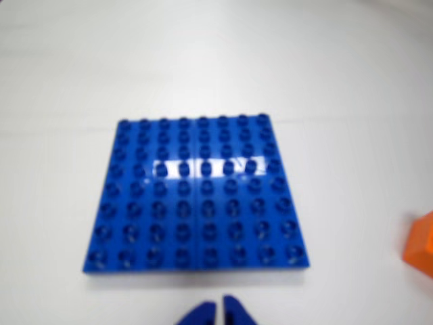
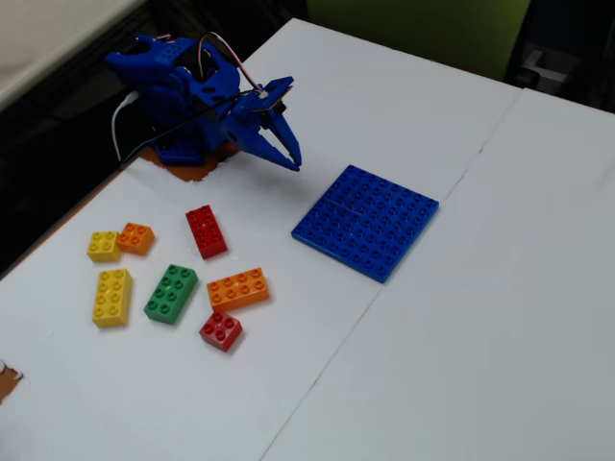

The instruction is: Pick up the 2x4 orange block and go up the 8x8 blue block.

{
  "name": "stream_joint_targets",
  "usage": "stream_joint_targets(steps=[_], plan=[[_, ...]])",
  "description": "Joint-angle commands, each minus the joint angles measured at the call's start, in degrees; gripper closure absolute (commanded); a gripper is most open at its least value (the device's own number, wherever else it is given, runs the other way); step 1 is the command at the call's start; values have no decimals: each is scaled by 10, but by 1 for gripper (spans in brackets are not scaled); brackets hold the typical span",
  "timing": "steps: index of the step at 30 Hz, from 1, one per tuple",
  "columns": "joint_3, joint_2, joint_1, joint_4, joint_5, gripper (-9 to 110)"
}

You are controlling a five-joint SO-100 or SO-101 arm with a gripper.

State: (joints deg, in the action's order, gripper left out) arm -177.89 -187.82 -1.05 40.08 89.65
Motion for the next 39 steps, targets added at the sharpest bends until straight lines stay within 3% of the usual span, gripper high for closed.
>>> stream_joint_targets(steps=[1, 8, 13, 22, 29, 34, 39], plan=[[18, -20, 11, 65, 106, 101], [274, 242, 49, 213, 279, 99], [523, 488, 115, 303, 437, 85], [811, 817, 250, 330, 732, 85], [811, 919, 314, 222, 834, 82], [813, 952, 338, 167, 844, 79], [1005, 1023, 353, 307, 842, 77]])
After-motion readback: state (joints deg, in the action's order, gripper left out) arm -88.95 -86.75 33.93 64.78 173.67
